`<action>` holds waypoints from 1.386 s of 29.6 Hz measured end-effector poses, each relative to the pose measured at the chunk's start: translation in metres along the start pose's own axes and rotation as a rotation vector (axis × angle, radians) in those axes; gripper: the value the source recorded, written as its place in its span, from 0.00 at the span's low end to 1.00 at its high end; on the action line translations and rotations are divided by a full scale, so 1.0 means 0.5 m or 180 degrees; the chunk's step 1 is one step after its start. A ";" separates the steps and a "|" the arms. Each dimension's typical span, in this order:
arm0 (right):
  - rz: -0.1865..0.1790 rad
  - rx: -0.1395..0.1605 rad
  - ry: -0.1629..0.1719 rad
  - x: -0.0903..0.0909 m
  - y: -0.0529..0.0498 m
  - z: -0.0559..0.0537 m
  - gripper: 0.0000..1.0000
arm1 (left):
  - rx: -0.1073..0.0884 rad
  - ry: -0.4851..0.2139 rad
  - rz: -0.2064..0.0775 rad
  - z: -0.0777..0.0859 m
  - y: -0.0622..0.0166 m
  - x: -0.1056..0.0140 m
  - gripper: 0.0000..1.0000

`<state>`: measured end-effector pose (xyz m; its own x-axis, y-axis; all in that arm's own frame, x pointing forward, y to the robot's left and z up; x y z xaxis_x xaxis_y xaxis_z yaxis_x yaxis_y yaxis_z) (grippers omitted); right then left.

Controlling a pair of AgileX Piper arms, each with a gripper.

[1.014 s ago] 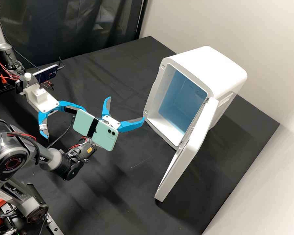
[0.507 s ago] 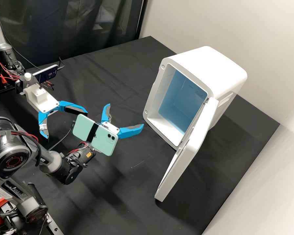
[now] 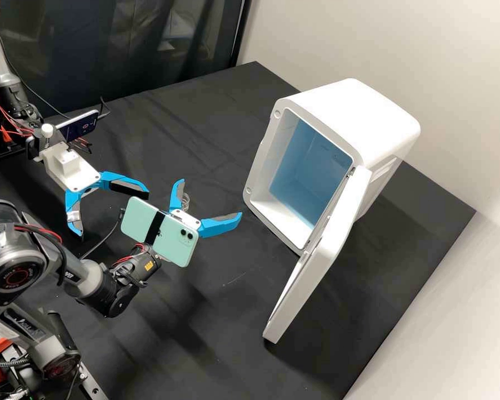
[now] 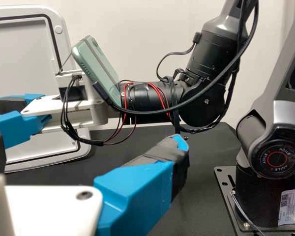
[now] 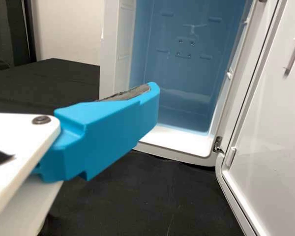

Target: Place the flask in the incubator

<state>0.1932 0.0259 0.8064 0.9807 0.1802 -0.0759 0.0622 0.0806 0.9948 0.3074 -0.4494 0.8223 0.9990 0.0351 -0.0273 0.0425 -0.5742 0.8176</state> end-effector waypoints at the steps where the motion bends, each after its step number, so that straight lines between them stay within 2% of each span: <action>1: 0.0000 0.0000 0.0000 0.000 0.000 0.000 1.00 | 0.0000 0.0000 0.0000 0.000 0.000 0.000 1.00; 10: -0.0021 -0.0023 0.0013 -0.001 0.000 0.001 1.00 | 0.0000 0.0000 0.0000 0.000 0.000 0.000 1.00; 41: -0.0064 -0.0007 0.0003 -0.006 -0.004 0.003 1.00 | 0.0000 0.0000 0.0000 0.000 0.000 0.000 1.00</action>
<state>0.1906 0.0238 0.8047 0.9790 0.1796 -0.0959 0.0814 0.0863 0.9929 0.3074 -0.4494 0.8223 0.9990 0.0351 -0.0273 0.0425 -0.5742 0.8176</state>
